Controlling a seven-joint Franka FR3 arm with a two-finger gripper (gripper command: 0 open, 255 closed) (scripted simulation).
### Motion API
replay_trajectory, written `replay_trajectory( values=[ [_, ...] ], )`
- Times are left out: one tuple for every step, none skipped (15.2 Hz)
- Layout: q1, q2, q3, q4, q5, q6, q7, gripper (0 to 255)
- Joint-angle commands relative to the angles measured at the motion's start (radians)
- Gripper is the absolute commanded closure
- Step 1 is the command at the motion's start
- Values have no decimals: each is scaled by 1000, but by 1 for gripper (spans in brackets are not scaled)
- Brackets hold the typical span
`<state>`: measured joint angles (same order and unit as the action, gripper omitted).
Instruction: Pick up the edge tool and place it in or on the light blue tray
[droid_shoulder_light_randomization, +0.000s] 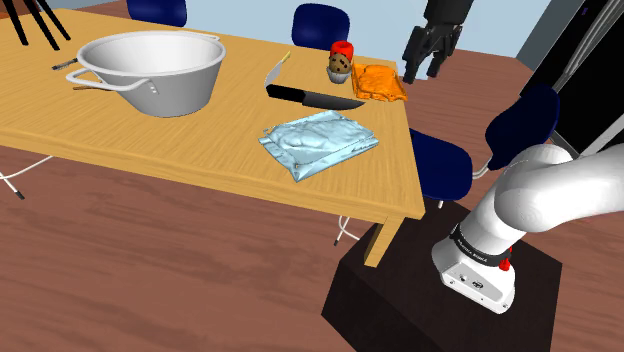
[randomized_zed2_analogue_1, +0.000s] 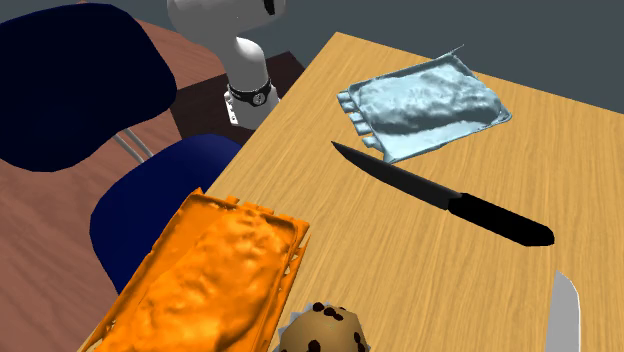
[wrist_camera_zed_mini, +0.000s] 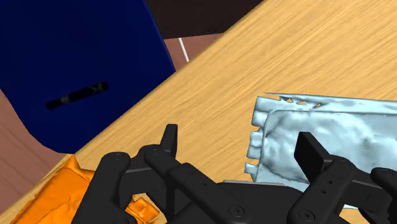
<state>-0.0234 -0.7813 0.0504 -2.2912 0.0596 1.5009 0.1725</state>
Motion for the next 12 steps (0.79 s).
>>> replay_trajectory(
  values=[
    [0, 0, 0, 0, 0, 0, 0, 0],
    [7, 30, -8, 3, -7, 29, -32, 0],
    [15, 62, -16, 8, -13, 58, -64, 0],
    [22, 94, -24, 14, -19, 86, -96, 0],
    [29, 127, -31, 22, -24, 114, -127, 0],
    [37, 160, -37, 31, -28, 140, -158, 0],
    [44, 194, -44, 42, -31, 166, -188, 0],
    [52, 228, -50, 55, -34, 190, -218, 0],
    [59, 263, -55, 68, -36, 214, -248, 0],
    [66, 298, -59, 83, -38, 236, -278, 0],
    [73, 333, -63, 100, -39, 257, -308, 0],
    [81, 369, -67, 117, -39, 278, -337, 0]
  ],
)
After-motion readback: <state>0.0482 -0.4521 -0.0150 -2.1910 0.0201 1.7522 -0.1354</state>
